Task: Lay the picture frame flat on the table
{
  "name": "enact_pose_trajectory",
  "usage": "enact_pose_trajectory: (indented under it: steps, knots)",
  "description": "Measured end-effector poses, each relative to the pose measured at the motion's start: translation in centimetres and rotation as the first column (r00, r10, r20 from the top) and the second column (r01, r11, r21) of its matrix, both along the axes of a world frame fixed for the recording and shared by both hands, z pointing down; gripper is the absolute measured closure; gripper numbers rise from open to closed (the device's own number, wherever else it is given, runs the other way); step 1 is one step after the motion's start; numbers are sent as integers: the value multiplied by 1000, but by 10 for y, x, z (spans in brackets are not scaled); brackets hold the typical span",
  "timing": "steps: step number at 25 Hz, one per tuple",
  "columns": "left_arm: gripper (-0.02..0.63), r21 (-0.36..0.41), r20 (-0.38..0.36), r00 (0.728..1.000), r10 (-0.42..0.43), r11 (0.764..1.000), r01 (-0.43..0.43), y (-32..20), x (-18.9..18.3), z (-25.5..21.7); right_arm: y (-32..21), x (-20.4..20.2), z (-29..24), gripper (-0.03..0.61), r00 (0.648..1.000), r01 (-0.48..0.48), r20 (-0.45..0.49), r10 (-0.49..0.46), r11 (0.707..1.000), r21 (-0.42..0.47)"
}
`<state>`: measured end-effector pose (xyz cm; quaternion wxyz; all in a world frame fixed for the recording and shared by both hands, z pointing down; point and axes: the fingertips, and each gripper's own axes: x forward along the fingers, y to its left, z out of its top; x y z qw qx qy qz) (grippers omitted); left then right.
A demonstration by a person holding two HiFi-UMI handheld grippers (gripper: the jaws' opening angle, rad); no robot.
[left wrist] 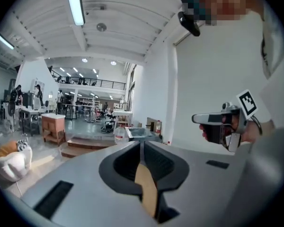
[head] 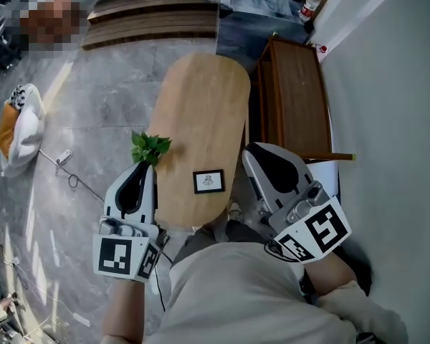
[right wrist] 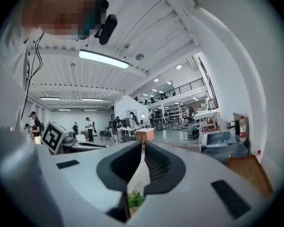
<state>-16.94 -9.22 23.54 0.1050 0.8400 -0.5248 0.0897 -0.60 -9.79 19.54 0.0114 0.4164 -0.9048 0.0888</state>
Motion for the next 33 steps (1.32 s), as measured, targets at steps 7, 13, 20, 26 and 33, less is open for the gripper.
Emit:
enact_pose_trajectory:
  steps: [7, 13, 20, 26, 33]
  knots:
    - [588, 141, 44, 999, -9, 990, 3, 27, -3, -52, 25, -8, -63, 568, 1000, 28, -10, -27, 992, 121]
    - [588, 151, 64, 998, -3, 988, -7, 38, -4, -59, 40, -20, -63, 568, 994, 65, -98, -49, 984, 166]
    - [588, 163, 85, 996, 11, 986, -24, 41, -4, -68, 42, -23, -60, 568, 991, 45, -132, -21, 983, 177]
    - [588, 156, 110, 994, 22, 987, -39, 47, -1, -67, 45, -26, -55, 568, 990, 44, -140, -19, 983, 178]
    - [588, 139, 43, 998, 49, 989, -55, 52, 4, -69, 49, -25, -48, 568, 987, 41, -158, -16, 987, 157]
